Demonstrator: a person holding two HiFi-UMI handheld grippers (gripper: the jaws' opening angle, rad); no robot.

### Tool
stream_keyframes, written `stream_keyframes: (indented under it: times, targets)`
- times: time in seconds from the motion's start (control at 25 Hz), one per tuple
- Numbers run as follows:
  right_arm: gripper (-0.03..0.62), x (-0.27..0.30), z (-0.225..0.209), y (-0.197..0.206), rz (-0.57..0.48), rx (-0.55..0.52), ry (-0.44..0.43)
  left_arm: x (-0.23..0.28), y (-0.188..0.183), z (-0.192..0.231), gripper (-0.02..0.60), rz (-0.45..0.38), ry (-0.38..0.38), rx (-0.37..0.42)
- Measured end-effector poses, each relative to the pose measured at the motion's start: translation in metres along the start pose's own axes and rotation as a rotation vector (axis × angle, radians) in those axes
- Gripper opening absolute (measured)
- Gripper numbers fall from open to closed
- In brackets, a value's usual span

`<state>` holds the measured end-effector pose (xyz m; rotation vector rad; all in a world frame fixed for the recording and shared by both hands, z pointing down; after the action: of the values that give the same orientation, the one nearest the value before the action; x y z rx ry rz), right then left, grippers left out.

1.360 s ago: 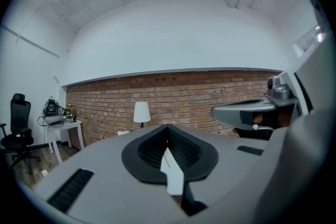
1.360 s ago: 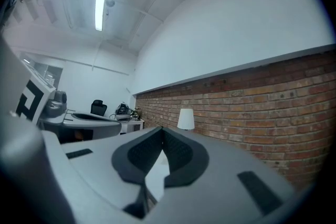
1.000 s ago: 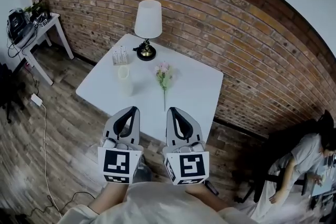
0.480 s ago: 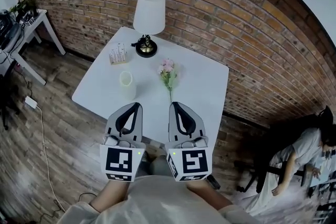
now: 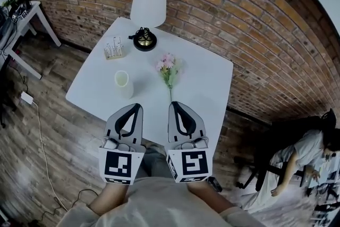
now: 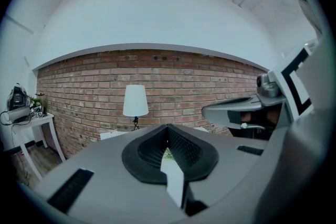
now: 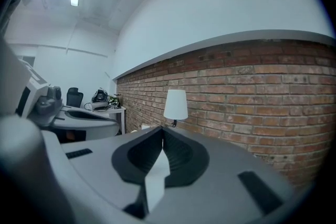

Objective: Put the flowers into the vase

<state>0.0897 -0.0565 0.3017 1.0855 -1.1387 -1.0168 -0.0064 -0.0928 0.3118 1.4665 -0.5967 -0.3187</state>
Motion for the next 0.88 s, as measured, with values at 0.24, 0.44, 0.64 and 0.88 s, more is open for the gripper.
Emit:
stream_keyframes:
  times: [0.24,0.44,0.64,0.88]
  targets:
    - [0.014,0.032,-0.010,0.017,0.050,0.008,-0.045,0.026,0.016,0.007,0.003,0.039,0.031,-0.020]
    - [0.051,0.060,-0.019,0.038,0.077,-0.006,-0.051,0.053,0.035,0.014,0.003,0.057,0.060,-0.010]
    - [0.064,0.084,-0.029,0.060,0.118,0.000,-0.049,0.074,0.052,0.018,0.003,0.089,0.065,-0.010]
    - [0.088,0.109,-0.043,0.086,0.184,0.004,-0.037,0.092,0.068,0.025,0.003,0.115,0.070,-0.035]
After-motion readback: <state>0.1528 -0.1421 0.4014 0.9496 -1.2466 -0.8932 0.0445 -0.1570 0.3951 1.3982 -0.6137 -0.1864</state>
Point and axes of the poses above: the fingertips, and each gripper's own axes: x forward along the fingers, z to its left, y out of its underside, the point moved 2 cm from there along -x, backward along the fingers, and after that the axes turned 6 degrees about y, right-handed, at the moved point
